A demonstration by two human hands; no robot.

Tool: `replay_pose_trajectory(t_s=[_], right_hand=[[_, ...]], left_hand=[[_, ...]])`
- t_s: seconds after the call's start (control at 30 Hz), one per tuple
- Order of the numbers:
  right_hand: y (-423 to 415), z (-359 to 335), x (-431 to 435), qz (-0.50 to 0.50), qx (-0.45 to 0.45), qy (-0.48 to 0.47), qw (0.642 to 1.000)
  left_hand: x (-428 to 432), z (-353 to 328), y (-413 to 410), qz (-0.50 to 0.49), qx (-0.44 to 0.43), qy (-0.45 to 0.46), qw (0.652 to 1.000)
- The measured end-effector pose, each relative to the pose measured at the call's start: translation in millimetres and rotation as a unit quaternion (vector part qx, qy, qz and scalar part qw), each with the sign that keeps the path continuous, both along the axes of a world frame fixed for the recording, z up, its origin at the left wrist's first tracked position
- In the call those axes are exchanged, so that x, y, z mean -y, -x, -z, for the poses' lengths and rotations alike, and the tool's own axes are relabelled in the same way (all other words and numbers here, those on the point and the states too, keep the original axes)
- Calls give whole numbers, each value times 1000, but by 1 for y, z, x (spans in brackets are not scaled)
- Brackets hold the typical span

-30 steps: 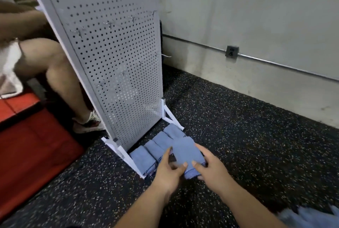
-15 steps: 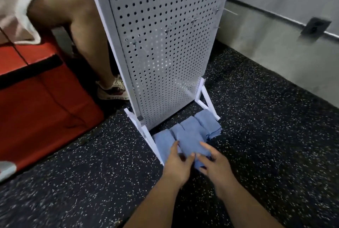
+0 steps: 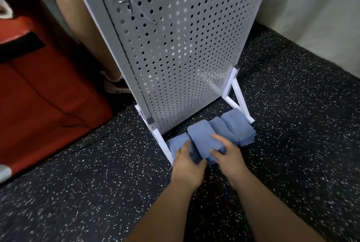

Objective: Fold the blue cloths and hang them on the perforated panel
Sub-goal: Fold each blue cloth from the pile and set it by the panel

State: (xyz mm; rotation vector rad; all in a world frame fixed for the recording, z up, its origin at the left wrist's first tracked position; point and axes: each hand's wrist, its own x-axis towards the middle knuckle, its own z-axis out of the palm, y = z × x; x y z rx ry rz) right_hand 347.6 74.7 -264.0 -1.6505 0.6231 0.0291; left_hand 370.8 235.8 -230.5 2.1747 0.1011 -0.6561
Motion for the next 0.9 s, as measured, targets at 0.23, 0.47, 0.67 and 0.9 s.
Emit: replay_pose_trajectory(t_s=[0.23, 0.47, 0.67, 0.9], right_hand=[[2, 27, 1, -107, -78, 282, 950], [3, 24, 0, -168, -94, 351, 916], [6, 18, 1, -183, -98, 354, 912], [42, -23, 10, -176, -82, 355, 914]], left_hand=[[-2, 13, -1, -6, -29, 19, 999], [-6, 21, 1, -9, -26, 26, 999], [-7, 17, 0, 18, -12, 5, 1000], [-4, -10, 23, 107, 33, -39, 993]])
